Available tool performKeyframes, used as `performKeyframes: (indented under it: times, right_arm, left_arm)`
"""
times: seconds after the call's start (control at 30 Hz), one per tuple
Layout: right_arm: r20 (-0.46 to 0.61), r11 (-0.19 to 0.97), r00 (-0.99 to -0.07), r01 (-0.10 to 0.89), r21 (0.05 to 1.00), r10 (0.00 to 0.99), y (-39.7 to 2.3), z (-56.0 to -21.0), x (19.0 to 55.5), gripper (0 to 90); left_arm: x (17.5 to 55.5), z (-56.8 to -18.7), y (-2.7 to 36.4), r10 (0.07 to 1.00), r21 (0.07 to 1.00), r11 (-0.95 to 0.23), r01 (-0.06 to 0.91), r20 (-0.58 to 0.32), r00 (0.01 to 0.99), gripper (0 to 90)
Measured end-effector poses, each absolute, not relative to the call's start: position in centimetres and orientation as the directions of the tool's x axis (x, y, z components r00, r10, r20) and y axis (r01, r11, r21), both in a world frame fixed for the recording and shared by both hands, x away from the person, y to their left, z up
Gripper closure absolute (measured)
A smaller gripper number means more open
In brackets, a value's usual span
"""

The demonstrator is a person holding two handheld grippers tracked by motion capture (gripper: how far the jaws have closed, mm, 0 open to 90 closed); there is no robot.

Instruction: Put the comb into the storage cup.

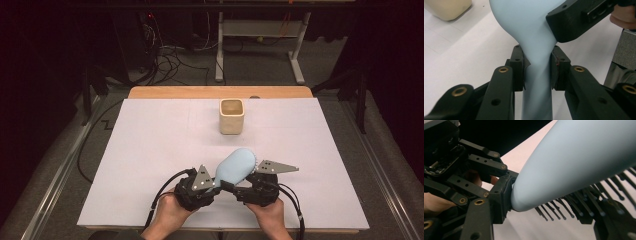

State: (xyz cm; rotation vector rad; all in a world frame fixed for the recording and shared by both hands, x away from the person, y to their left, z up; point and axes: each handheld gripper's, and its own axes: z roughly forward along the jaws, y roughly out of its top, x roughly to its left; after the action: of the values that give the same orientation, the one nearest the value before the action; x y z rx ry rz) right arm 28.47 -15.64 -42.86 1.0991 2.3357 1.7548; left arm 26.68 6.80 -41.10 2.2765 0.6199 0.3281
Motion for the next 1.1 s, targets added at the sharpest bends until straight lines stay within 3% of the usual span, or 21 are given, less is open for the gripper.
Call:
performKeyframes:
  times: [1.1]
  right_arm:
    - [0.389, 0.158, -0.778, 0.519, 0.84, 0.494, -15.57, -42.51, 28.46, 57.3]
  left_arm:
    - [26.72, -41.27, 6.75, 0.521, 0.715, -0.613, 0.336, 0.046, 0.852, 69.1]
